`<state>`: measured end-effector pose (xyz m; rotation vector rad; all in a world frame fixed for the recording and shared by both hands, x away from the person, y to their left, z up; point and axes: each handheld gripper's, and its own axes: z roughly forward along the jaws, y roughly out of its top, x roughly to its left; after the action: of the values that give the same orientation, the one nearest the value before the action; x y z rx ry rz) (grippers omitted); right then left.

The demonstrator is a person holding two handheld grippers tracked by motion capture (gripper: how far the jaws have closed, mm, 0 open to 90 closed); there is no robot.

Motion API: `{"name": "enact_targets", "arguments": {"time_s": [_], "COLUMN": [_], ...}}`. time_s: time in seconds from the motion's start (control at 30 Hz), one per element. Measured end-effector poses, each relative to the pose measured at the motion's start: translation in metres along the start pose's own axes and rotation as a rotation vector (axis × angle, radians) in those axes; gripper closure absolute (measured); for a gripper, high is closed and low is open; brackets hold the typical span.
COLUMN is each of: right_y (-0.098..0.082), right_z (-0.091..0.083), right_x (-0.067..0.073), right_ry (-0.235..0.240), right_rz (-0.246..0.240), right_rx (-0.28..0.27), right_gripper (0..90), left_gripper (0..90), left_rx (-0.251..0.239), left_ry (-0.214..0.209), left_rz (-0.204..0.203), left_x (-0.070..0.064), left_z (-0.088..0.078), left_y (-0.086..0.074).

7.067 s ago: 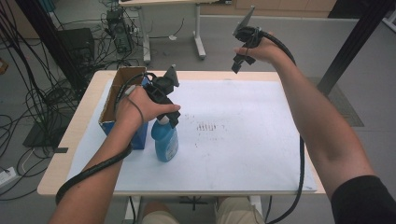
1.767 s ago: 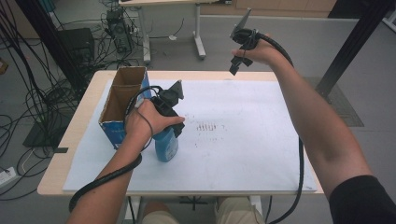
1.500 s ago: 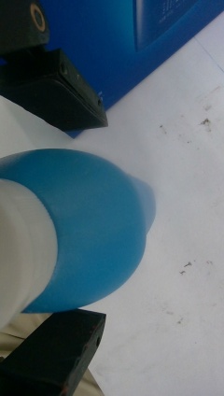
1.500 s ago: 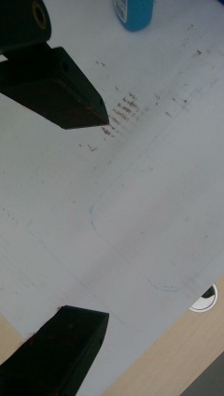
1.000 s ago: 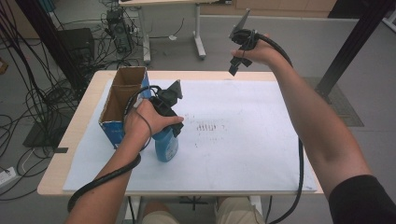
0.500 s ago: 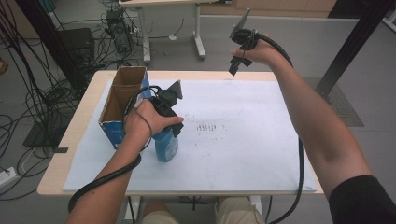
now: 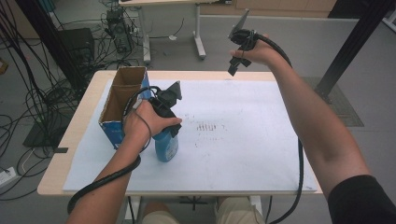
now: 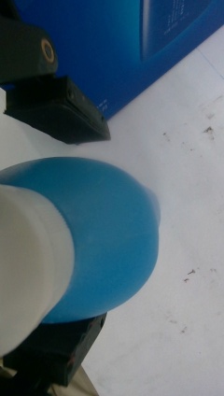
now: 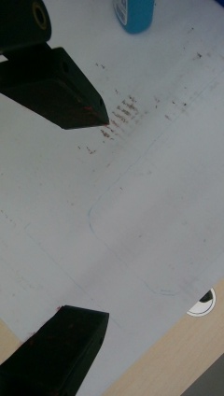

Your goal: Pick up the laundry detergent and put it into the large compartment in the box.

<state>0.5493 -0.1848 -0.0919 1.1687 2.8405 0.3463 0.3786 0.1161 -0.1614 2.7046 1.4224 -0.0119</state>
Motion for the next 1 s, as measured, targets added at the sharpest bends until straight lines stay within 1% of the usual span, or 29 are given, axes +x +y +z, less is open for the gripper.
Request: {"name": "enact_targets", "arguments": {"time_s": [0.2,0.33,0.37,0.4,0.47,0.5,0.53,0.63,0.87,1.0], "right_y": [0.0004,-0.0002,-0.0006,-0.0008,-0.0010,-0.0011,-0.0010,-0.0007,-0.0004,0.0000], "right_z": [0.0000,-0.0006,-0.0008,-0.0013,-0.0014,-0.0014,-0.0012,-0.0008,-0.0002,-0.0005], "right_x": [0.0005,0.0005,0.0003,-0.0001,-0.0003,-0.0003,-0.0001,0.0002,0.0006,0.0011], "right_ry": [0.000,-0.003,-0.003,-0.005,-0.005,-0.005,-0.004,-0.005,-0.003,-0.005], "right_rz": [0.000,0.002,0.003,0.003,0.004,0.004,0.005,0.001,0.000,0.002], "right_rx": [0.001,0.001,-0.001,0.000,-0.001,-0.002,-0.001,0.000,-0.001,0.003], "right_gripper": [6.1,6.1,6.1,6.1,6.1,6.1,6.1,6.1,6.0,6.1], "left_gripper": [22.3,24.7,26.6,31.6,33.2,35.5,36.2,36.5,36.8,36.8], "left_rx": [0.001,0.004,0.003,0.003,0.001,-0.001,0.001,0.005,0.002,-0.004], "left_ry": [0.001,-0.008,-0.009,-0.011,-0.016,-0.018,-0.015,-0.016,-0.013,-0.019], "left_rz": [0.005,0.002,0.004,0.005,0.006,0.004,0.003,-0.001,-0.007,-0.010], "left_x": [-0.0011,0.0007,0.0010,0.0003,0.0010,0.0006,-0.0002,0.0006,0.0003,0.0014], "left_z": [0.0024,0.0038,0.0037,0.0033,0.0031,0.0030,0.0030,0.0028,0.0026,0.0027], "left_y": [0.0002,0.0006,0.0003,-0.0002,-0.0005,-0.0008,-0.0005,0.0001,-0.0008,-0.0021]}}
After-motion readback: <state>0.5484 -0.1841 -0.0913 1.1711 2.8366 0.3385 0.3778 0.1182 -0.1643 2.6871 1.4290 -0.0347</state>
